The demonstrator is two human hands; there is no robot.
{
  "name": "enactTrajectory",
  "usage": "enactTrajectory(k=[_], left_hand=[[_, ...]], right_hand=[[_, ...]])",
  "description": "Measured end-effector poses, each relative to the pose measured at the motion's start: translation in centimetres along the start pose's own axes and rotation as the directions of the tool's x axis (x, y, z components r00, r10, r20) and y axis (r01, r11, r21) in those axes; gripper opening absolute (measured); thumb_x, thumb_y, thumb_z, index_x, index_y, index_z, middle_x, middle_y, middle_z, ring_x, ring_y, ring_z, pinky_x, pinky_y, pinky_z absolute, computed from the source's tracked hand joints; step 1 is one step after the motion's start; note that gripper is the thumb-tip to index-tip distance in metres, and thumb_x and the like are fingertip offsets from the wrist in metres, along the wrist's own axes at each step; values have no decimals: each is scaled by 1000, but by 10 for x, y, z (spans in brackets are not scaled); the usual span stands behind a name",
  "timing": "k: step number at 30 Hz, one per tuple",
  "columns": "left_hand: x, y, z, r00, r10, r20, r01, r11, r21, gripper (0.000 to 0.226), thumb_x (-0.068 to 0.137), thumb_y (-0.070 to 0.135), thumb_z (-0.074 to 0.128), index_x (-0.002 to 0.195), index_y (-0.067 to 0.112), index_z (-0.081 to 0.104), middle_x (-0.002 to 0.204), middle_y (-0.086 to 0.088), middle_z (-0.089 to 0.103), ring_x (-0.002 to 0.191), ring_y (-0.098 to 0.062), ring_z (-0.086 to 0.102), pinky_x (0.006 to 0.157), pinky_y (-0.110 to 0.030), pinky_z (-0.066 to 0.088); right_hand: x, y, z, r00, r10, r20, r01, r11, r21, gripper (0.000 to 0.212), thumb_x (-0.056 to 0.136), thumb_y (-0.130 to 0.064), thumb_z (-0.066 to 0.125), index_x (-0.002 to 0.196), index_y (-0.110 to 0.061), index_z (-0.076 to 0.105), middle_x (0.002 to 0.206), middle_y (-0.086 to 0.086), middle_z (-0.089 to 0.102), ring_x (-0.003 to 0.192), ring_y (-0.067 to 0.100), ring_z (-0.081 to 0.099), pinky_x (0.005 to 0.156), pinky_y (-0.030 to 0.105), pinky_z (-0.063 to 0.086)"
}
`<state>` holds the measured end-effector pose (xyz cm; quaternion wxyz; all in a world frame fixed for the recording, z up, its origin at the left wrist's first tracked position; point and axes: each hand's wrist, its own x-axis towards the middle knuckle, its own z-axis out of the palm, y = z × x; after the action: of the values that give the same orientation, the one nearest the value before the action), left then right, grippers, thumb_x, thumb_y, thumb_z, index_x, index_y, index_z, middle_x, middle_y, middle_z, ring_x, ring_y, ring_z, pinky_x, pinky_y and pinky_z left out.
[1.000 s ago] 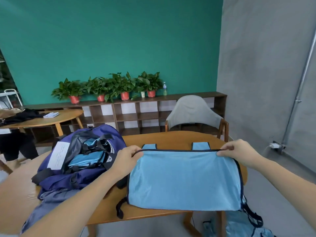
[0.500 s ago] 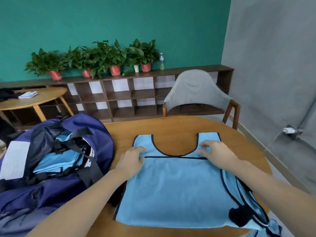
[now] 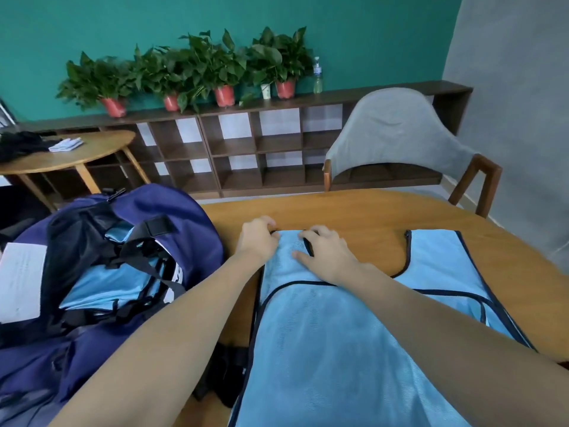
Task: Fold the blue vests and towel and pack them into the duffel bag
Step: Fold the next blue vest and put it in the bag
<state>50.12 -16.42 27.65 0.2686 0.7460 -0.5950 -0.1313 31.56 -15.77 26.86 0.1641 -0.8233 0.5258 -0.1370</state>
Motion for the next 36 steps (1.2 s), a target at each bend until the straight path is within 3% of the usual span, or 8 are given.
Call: enactTrajectory(k=[6,9,12,16,20,24,31,36], left_hand=[[21,-6,12,993,-109,-51,97,976,-196,8,93,23,69,99,23,74,97,7,71,92,-11,62,80,-20,44],[22,-9,13,965,-244,-99,186,898,-399,10,92,16,70,96,19,79,95,9,70,93,-8,61,87,-19,45],[19,-15,15,938,-318,-141,221,858,-464,16,93,13,66,92,21,80,94,11,71,83,-2,59,81,-17,42],[7,-16,17,980,-137,-143,96,961,-261,19,95,9,62,99,16,78,99,5,73,94,-9,62,84,-11,41],[-12,-21,11,988,11,-153,-37,985,-169,24,97,11,61,117,15,73,113,-3,66,104,-18,63,103,-29,46],[-48,-21,-5,972,195,-129,-210,971,-115,23,97,12,63,115,19,74,106,3,64,93,-11,61,94,-23,47],[-111,-6,-7,932,319,173,-302,946,-115,37,90,41,74,123,24,70,117,12,70,103,3,61,84,-1,39],[-124,1,-8,932,246,266,-246,969,-33,56,85,45,77,136,29,59,117,10,64,109,-9,59,103,-33,47]], right_hand=[[13,16,17,997,-77,6,77,990,-119,61,101,-64,29,153,-33,38,164,-10,24,147,19,20,116,42,15],[13,20,19,997,-76,-12,74,989,-127,64,101,-66,24,155,-32,35,164,-12,24,148,15,17,117,38,13],[13,20,19,997,-79,-11,77,987,-142,66,101,-66,24,156,-30,33,164,-12,24,149,15,17,119,39,14],[14,20,18,997,-80,-8,78,989,-123,67,100,-66,27,156,-28,31,165,-10,22,150,15,16,120,39,13],[-2,24,7,997,-72,-21,72,997,-3,63,101,-63,34,155,-29,36,163,-10,28,149,15,24,120,39,17],[-45,41,-10,995,-80,-60,81,997,7,54,101,-60,38,143,-30,51,150,-14,47,141,10,34,117,37,26],[-141,86,-49,996,-14,-88,11,999,-32,50,98,-60,46,136,-30,57,140,-13,55,134,11,44,113,36,35],[-190,121,-75,990,97,-107,-108,989,-105,53,98,-59,48,141,-28,53,145,-9,53,135,15,46,113,41,35]])
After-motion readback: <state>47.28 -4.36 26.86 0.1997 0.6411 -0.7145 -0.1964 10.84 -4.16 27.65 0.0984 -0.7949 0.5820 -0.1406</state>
